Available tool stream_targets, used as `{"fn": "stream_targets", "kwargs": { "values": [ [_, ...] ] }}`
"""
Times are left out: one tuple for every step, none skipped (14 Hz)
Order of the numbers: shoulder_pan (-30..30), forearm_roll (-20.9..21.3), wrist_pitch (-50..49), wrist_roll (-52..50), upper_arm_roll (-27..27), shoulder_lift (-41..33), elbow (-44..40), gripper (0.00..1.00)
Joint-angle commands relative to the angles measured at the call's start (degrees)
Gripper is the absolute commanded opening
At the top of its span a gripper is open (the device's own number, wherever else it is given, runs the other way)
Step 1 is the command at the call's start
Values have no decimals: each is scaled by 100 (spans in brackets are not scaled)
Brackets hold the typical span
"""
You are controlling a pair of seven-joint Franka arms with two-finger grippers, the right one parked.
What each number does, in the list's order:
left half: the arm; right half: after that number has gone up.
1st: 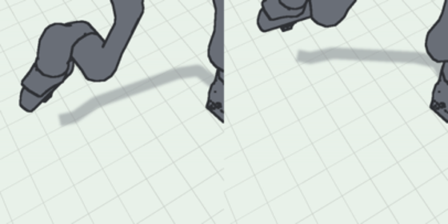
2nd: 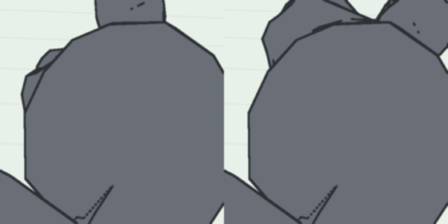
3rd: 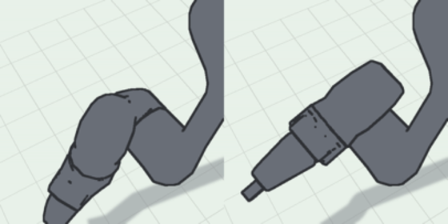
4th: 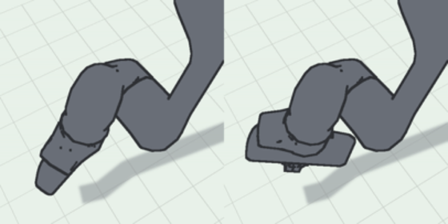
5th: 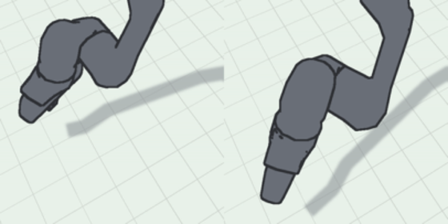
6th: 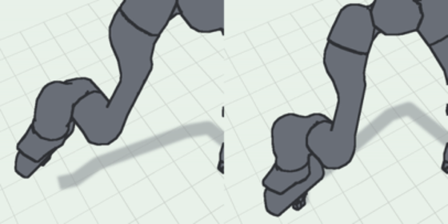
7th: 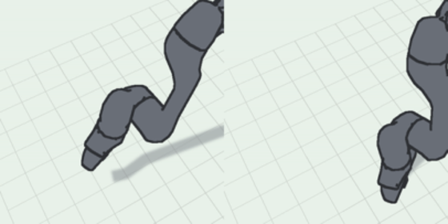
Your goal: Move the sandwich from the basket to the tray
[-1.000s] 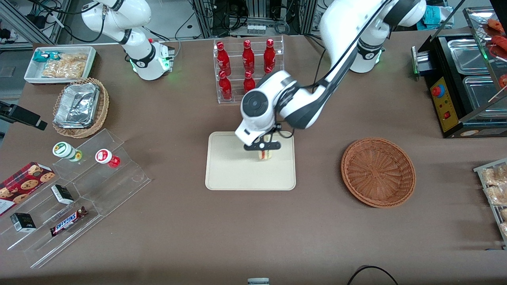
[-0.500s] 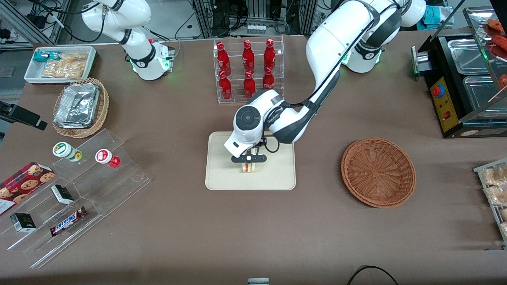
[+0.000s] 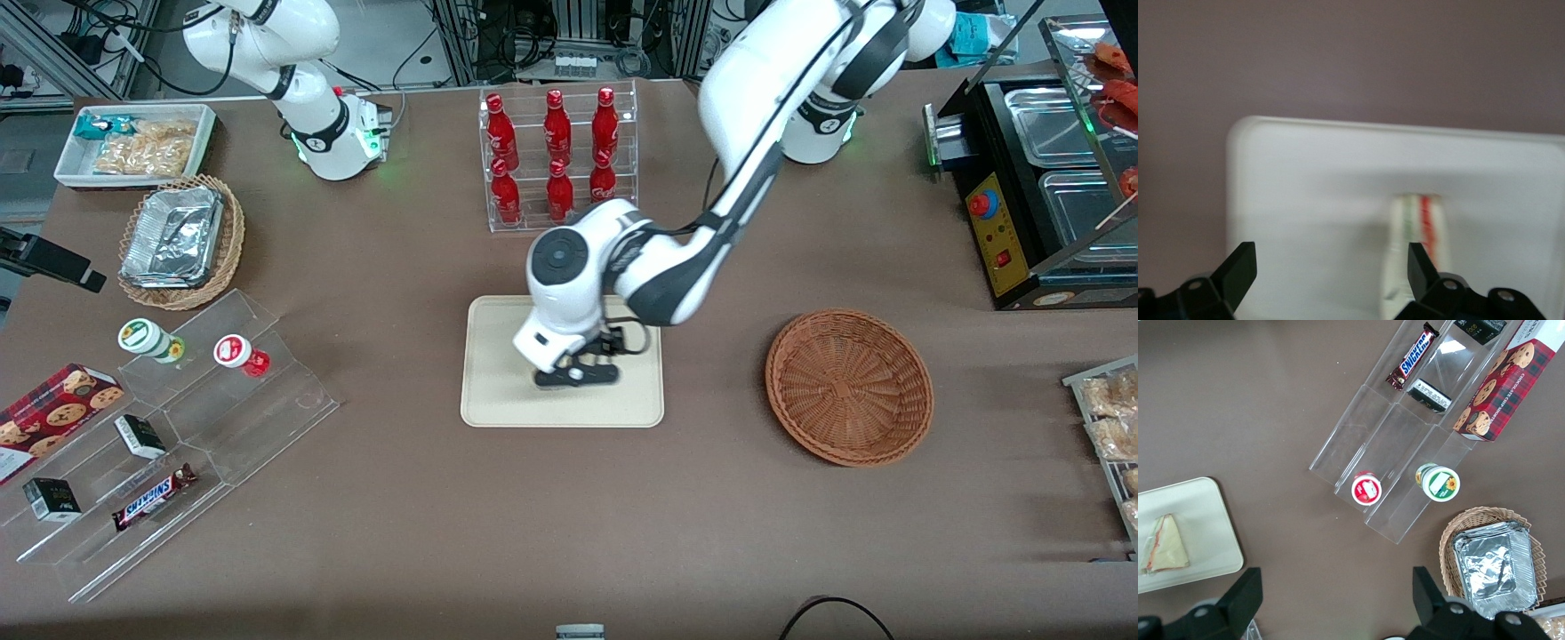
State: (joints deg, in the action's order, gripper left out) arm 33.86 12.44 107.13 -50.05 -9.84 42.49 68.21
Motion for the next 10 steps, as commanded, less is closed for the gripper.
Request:
{"fn": "stream_targets", "kwargs": {
  "values": [
    [-711, -56, -1103, 826, -10, -1047, 342, 100],
    [-1036, -144, -1411, 1291, -1, -1389, 542, 100],
    [-1300, -145, -1580, 1687, -1, -1689, 771, 100],
    [-1633, -154, -1712, 2144, -1, -2005, 964, 100],
    [-1950, -171, -1887, 2479, -1, -2182, 1019, 100],
    [-2162, -276, -2141, 2648, -1, -2323, 1010, 100],
    [-2373, -416, -2318, 2815, -1, -2429, 1010, 100],
    [-2653, -539, -2450, 3034, -18, -2613, 1028, 100],
    [-2987, -697, -2686, 3254, -36, -2806, 1028, 100],
    [-3208, -942, -2932, 3586, -45, -2982, 1028, 100]
  ]
}}
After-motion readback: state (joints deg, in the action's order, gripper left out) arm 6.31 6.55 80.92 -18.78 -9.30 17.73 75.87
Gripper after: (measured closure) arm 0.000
